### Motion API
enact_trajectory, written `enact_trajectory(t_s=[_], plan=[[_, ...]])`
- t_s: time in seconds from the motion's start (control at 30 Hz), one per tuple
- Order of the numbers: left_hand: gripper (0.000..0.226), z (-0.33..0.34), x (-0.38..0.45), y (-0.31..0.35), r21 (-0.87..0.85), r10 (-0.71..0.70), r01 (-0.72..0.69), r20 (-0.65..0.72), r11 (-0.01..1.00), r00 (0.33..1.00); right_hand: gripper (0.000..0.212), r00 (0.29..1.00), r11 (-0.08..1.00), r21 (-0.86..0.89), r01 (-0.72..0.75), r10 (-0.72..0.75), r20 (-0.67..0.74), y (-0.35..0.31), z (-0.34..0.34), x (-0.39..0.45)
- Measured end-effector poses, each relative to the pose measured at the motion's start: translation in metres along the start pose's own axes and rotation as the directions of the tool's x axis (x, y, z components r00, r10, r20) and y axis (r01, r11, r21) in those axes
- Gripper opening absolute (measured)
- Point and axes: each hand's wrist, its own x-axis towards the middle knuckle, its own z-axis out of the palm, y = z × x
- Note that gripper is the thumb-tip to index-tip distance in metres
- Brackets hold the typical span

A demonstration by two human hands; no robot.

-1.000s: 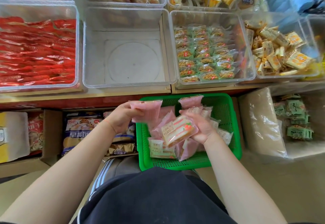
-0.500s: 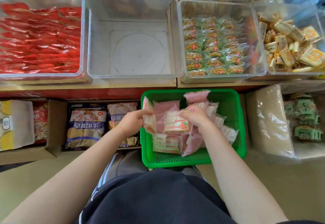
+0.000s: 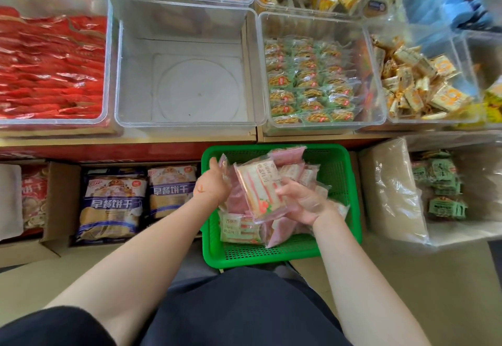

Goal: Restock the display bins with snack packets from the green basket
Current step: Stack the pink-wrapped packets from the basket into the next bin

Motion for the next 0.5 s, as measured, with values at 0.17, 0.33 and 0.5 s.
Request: enact_trajectory(t_s=[0.17,0.33,0.5], plan=[[0.052,-0.046,-0.009,-0.017,-0.751,0.194,0.291,0.484,0.592,0.853,0.067,0.981,0.976,0.177,0.123,-0.147,0.126,-0.001,-0.003,-0.003],[0.063,-0.084,-0.036,-0.037,-0.857,0.607,0.351,0.516,0.378,0.605,0.052,0.961,0.940,0.285,0.186,-0.235,0.147,-0.032,0.020,-0.002],[0.053,-0.121,-0.034,-0.015,-0.888,0.546,0.206,0.421,0.412,0.724,0.028,0.952,0.921,0.265,0.287,-0.305,0.030,-0.076,0.072,0.020]])
